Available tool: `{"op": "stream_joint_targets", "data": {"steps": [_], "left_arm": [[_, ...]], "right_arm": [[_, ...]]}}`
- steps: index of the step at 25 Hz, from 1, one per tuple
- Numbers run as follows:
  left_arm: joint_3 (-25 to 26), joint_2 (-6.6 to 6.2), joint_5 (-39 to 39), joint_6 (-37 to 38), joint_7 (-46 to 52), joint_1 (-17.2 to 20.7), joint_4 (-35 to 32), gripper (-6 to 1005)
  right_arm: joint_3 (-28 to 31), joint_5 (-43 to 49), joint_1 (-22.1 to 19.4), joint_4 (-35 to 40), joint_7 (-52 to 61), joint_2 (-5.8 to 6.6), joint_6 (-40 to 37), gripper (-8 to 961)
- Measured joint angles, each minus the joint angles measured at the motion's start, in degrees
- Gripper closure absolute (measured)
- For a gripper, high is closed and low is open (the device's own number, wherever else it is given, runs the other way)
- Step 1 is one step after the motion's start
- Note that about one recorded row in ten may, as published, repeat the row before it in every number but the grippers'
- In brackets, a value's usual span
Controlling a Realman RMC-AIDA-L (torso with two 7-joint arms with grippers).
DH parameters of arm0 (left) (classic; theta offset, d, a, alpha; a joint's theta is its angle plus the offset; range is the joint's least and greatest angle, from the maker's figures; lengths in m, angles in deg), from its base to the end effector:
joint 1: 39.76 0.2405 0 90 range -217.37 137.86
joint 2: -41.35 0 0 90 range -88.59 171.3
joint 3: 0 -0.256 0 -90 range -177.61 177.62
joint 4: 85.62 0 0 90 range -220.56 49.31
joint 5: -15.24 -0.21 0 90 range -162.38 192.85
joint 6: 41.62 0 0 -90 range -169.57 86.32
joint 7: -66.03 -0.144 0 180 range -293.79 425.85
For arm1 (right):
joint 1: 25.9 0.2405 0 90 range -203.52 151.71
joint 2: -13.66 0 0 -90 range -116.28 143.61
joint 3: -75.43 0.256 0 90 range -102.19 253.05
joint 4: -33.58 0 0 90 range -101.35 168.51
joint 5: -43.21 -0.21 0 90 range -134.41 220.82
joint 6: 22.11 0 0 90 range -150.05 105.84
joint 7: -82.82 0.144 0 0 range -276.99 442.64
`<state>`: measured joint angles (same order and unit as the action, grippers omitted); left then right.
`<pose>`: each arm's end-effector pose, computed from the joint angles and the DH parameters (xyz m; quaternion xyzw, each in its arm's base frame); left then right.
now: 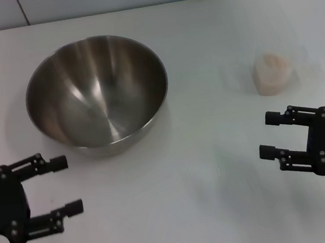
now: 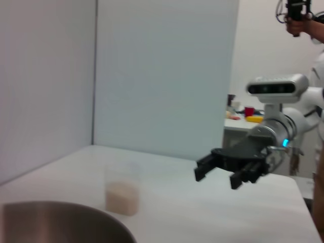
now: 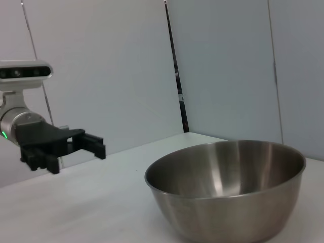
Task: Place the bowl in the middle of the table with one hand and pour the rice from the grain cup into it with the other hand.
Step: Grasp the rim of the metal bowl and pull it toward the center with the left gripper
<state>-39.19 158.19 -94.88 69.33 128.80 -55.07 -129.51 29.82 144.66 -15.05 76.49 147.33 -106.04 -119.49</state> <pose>-0.2987 0.2334 0.0406 -0.9463 -0.0977 -0.2917 0.0992 0.3100 0.2389 0.0143 -0.9238 0.1691 0.2926 0.1802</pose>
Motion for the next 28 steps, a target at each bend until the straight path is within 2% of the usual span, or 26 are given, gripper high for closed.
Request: {"op": "stream_joint_targets", "data": {"steps": [1, 3, 4, 5, 6, 10, 12, 15, 17, 18, 22, 23, 28], "left_arm": [[0.7, 0.17, 0.1, -0.1, 0.1, -0.1, -0.1, 214], [7.1, 1.09, 0.7, -0.5, 2.9, -1.1, -1.4, 214], [7.1, 1.09, 0.7, -0.5, 2.9, -1.1, -1.4, 214], [10.5, 1.31, 1.0, -0.6, 5.4, -1.8, -1.9, 214], [13.7, 1.24, 1.6, -0.7, 9.2, -2.8, -2.2, 213], [18.5, -0.36, 2.1, -2.4, 21.7, -6.8, -2.7, 213], [18.8, -0.76, 2.0, -4.2, 25.4, -8.1, -3.4, 213], [17.8, -0.43, 0.7, -9.0, 31.0, -9.5, -6.2, 213], [15.9, 0.0, -0.4, -12.1, 34.2, -10.1, -8.2, 213], [13.3, 0.46, -1.7, -14.9, 36.5, -10.5, -10.3, 213], [9.5, 0.99, -3.9, -19.5, 41.4, -10.9, -12.9, 213], [7.4, 0.96, -5.7, -22.7, 46.1, -11.3, -13.4, 213], [6.4, 0.46, -9.1, -25.6, 53.3, -12.4, -13.5, 213]], "right_arm": [[0.0, 0.0, 0.1, 0.0, 0.0, -0.01, 0.0, 249], [0.0, 0.1, 0.3, 0.0, 0.0, -0.07, 0.0, 249], [0.0, 0.1, 0.3, 0.0, 0.0, -0.07, 0.0, 249], [0.0, 0.1, 0.4, 0.0, 0.0, -0.08, 0.0, 249], [0.0, 0.1, 0.4, 0.0, 0.0, -0.09, 0.0, 249], [0.0, 0.1, 0.6, 0.0, -0.1, -0.09, 0.0, 249], [0.0, 0.1, 0.8, 0.0, -0.1, -0.09, 0.0, 249], [0.0, 0.1, 1.1, 0.0, -0.6, -0.09, 0.0, 250], [0.0, 0.1, 1.1, -0.1, -0.8, -0.09, 0.0, 250], [0.0, 0.1, 1.2, -0.1, -0.9, -0.09, 0.0, 250], [0.0, 0.0, 1.1, -0.6, -1.7, -0.06, 0.0, 250], [0.0, -0.1, 1.1, -0.9, -2.3, -0.01, 0.0, 250], [0.2, -0.2, 1.1, -1.3, -3.0, 0.03, 0.0, 250]]}}
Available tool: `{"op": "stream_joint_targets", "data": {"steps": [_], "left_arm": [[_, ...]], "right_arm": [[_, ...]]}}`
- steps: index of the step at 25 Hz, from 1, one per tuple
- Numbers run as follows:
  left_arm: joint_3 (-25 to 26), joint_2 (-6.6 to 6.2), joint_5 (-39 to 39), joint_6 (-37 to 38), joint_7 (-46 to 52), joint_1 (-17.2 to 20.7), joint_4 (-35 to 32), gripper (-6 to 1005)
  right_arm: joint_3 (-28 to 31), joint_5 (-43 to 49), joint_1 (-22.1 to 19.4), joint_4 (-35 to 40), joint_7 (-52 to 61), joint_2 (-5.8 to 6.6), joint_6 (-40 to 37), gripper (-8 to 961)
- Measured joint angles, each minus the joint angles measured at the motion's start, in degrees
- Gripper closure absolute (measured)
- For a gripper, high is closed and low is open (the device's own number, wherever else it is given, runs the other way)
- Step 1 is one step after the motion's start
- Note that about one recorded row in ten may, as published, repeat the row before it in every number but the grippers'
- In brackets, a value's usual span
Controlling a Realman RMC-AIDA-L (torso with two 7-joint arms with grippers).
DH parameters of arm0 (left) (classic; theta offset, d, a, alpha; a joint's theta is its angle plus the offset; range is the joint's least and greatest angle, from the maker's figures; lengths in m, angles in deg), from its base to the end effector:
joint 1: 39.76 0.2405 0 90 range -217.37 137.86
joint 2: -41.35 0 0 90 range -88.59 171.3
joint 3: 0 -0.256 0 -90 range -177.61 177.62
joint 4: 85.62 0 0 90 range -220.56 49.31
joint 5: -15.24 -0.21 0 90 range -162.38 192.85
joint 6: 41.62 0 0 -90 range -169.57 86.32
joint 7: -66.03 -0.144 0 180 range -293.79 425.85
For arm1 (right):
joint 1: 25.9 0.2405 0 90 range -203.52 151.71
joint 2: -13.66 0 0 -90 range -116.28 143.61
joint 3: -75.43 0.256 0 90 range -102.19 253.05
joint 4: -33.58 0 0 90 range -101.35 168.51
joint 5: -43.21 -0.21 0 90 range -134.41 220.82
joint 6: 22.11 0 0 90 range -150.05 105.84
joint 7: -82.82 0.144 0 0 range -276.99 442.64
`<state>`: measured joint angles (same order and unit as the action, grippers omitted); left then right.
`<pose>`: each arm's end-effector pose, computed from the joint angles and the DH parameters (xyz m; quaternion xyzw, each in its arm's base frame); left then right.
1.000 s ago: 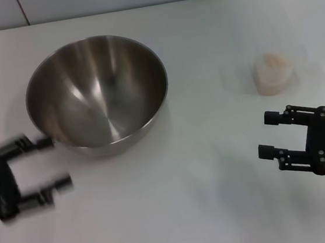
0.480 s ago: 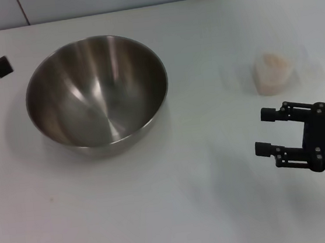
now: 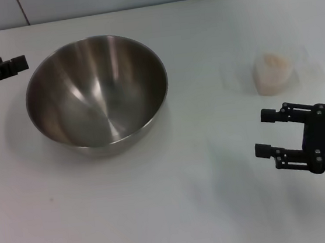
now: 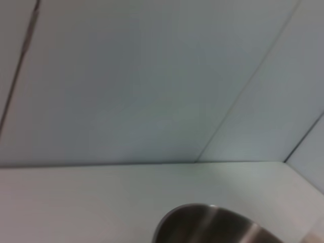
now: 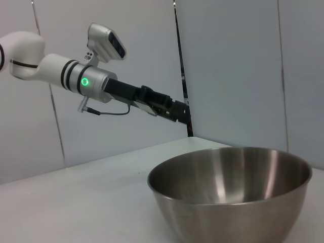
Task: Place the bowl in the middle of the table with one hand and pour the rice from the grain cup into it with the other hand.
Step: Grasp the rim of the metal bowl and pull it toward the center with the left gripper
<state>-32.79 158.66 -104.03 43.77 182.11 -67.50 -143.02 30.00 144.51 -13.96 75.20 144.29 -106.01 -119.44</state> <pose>-0.2785 0.3565 0.0921 -0.8388 -0.4271 -0.2368 0.2405 0.3070 0.2428 0.0118 -0.9265 0.1454 0.2946 0.1837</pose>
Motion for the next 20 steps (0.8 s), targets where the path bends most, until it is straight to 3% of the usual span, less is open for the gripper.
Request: {"op": "stream_joint_targets", "data": {"steps": [11, 20], "left_arm": [[-0.6, 0.66, -6.9, -4.8, 6.5, -0.6, 0.5, 214], [-7.5, 0.9, -8.6, -7.2, 13.2, -0.4, 0.2, 214]], "right_arm": [[0.5, -0.1, 0.1, -0.3, -0.8, 0.07, 0.5, 250], [0.5, -0.2, 0.1, -0.7, -1.5, 0.05, 1.5, 250]]}}
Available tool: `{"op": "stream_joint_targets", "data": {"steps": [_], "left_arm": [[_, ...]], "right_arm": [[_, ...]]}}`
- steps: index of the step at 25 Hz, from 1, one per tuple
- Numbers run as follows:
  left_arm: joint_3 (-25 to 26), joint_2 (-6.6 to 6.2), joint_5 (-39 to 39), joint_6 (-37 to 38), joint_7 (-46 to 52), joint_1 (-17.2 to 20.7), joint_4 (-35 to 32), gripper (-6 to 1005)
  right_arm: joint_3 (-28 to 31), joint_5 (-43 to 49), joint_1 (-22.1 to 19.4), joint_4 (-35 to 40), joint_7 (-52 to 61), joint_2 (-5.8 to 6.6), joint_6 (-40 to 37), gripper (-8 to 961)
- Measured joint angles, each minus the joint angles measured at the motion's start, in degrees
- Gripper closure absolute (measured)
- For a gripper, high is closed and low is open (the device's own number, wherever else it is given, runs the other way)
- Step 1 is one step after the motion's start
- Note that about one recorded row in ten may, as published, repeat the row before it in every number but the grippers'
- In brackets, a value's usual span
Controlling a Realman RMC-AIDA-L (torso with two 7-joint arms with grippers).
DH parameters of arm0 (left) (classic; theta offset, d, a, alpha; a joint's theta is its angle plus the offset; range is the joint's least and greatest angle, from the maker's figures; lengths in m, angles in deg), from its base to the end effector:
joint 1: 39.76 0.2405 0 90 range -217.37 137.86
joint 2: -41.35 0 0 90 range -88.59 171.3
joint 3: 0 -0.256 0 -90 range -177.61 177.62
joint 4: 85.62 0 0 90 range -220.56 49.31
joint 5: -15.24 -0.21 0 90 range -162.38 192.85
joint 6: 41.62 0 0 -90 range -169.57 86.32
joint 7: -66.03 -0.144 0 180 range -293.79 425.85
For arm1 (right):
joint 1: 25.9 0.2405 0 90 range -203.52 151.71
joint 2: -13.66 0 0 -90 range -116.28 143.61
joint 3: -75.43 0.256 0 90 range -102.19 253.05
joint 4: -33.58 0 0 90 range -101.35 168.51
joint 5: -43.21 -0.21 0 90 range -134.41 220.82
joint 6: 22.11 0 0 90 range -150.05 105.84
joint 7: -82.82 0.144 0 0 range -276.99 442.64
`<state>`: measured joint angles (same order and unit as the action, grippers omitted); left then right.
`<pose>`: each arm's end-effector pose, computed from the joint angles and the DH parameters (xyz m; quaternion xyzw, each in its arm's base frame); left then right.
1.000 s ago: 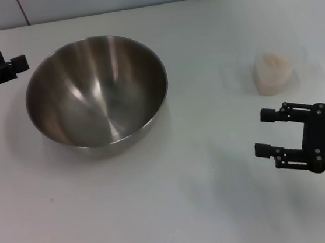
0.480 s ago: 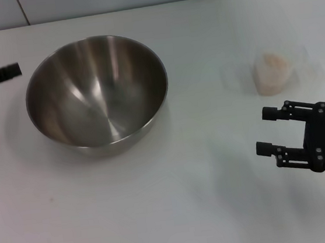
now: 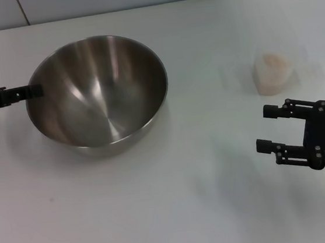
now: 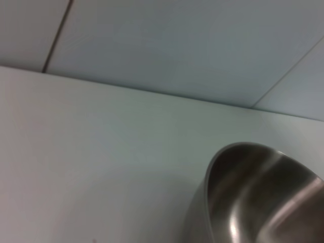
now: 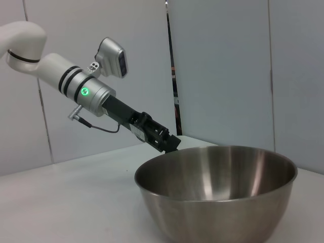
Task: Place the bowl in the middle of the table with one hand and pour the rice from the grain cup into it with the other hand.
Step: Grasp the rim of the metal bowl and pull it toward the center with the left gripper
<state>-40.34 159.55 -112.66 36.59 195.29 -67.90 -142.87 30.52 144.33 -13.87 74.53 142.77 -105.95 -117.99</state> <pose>-0.2881 0.3637 0.0642 -0.8063 -0.5170 -0.1590 0.2393 0.3107 0.2453 0.0119 -0.9255 0.1424 0.2886 0.1998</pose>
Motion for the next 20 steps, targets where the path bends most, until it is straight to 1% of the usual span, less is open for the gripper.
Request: {"op": "stream_joint_targets", "data": {"steps": [3, 4, 5, 7, 8, 10, 17, 20], "left_arm": [[-0.8, 0.01, 0.0, 0.0, 0.8, 0.0, -0.1, 214], [-2.7, 0.02, -0.3, -0.1, 2.4, 0.0, -0.6, 214], [-3.5, 0.02, -0.7, -0.3, 3.0, -0.1, -0.9, 214], [-4.1, 0.03, -1.4, -0.5, 3.5, -0.2, -1.2, 213], [-4.5, 0.18, -3.6, -1.3, 4.5, -0.9, -1.3, 213], [-4.6, 0.25, -4.7, -2.1, 4.7, -1.2, -1.1, 213], [-6.0, 0.28, -5.3, -4.3, 5.2, -1.5, 0.0, 214], [-7.9, 0.28, -5.3, -4.5, 5.3, -1.8, 1.5, 214]], "right_arm": [[0.0, 0.0, 0.0, -0.1, -0.1, 0.0, 0.1, 251], [0.0, 0.0, 0.0, -0.1, -0.1, 0.0, 0.3, 252], [0.0, -0.1, 0.0, -0.3, -0.1, 0.0, 0.7, 252], [0.0, -0.1, 0.0, -0.4, -0.1, 0.0, 0.8, 253], [0.0, -0.1, 0.0, -0.5, -0.1, 0.01, 1.0, 254], [0.0, -0.1, 0.1, -1.0, -0.4, 0.02, 1.4, 255], [0.0, -0.1, 0.3, -1.6, -0.9, 0.06, 1.7, 259], [0.1, -0.1, 0.5, -1.6, -0.9, 0.09, 2.1, 261]]}}
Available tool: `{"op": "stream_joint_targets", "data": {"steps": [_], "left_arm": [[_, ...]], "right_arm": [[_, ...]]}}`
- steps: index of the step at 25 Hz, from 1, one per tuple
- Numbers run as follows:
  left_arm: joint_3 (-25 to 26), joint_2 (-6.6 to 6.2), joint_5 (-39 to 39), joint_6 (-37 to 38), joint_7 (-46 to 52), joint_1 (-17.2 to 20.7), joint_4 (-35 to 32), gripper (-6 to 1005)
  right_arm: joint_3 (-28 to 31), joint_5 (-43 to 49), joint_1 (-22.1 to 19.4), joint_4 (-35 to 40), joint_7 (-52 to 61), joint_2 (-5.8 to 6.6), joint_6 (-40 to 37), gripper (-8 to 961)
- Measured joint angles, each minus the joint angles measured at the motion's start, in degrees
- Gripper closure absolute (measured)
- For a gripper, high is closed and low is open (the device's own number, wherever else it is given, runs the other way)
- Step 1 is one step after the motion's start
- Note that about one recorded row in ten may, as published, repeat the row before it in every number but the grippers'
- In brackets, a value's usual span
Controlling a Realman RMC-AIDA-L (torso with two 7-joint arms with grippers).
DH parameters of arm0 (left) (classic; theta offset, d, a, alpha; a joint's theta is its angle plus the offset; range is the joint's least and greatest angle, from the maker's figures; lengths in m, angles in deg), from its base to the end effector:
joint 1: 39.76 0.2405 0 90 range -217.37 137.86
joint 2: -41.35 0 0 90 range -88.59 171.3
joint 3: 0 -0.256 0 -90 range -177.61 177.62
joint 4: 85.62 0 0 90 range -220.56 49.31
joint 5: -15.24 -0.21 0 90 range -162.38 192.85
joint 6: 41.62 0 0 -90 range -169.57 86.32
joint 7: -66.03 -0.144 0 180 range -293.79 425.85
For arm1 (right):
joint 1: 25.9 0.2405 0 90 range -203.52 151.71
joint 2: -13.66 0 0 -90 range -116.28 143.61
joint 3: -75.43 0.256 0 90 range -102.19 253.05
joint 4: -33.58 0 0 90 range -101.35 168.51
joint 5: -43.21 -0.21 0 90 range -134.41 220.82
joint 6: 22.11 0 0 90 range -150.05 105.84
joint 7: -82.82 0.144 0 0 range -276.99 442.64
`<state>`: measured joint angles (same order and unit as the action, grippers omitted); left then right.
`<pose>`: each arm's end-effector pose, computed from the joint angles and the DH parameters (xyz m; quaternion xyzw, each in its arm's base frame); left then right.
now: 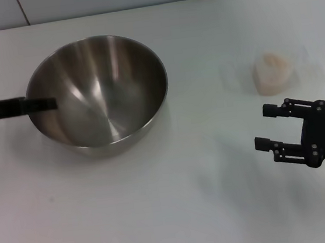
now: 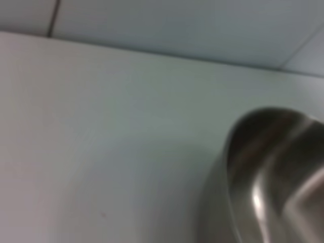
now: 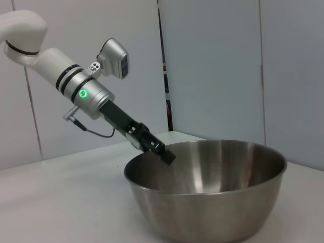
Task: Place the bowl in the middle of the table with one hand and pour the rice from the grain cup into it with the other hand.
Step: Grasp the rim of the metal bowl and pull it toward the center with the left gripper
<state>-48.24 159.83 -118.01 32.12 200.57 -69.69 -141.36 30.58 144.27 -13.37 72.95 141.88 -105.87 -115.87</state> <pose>-0.2826 0.3723 0.0378 -0.8136 -0.5245 -0.0897 0.2342 0.3144 0.2488 0.0081 -0.9242 0.1491 0.2819 0.2101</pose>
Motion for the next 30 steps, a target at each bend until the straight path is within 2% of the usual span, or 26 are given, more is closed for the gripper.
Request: {"op": "stream_joint_targets", "data": {"steps": [11, 13, 15, 22, 24, 30], "left_arm": [[-1.0, -0.04, 0.1, -1.4, -1.7, 0.2, 1.0, 213], [-1.9, -0.03, 0.2, -1.4, -3.6, 0.3, 1.1, 224], [-5.2, 0.03, 0.0, -2.0, -4.4, 0.3, 1.1, 236], [-5.9, 0.06, 0.0, -2.4, -3.8, -0.1, 1.3, 485], [-5.6, 0.07, 0.2, -2.4, -3.8, -0.1, 1.3, 697], [-5.5, 0.04, 0.5, -2.5, -3.7, -0.1, 1.2, 802]], "right_arm": [[0.0, 0.0, 0.3, -0.1, 0.0, 0.0, 0.1, 267], [0.0, 0.0, 0.3, -0.1, 0.0, 0.01, 0.1, 268], [0.0, 0.0, 0.3, -0.1, 0.0, 0.06, 0.2, 269], [0.0, 0.0, 0.2, -0.1, 0.0, 0.09, 0.2, 273], [0.0, 0.0, 0.1, -0.1, 0.0, 0.09, 0.2, 274], [0.5, 0.0, 0.0, -0.1, 0.0, 0.09, 0.2, 277]]}}
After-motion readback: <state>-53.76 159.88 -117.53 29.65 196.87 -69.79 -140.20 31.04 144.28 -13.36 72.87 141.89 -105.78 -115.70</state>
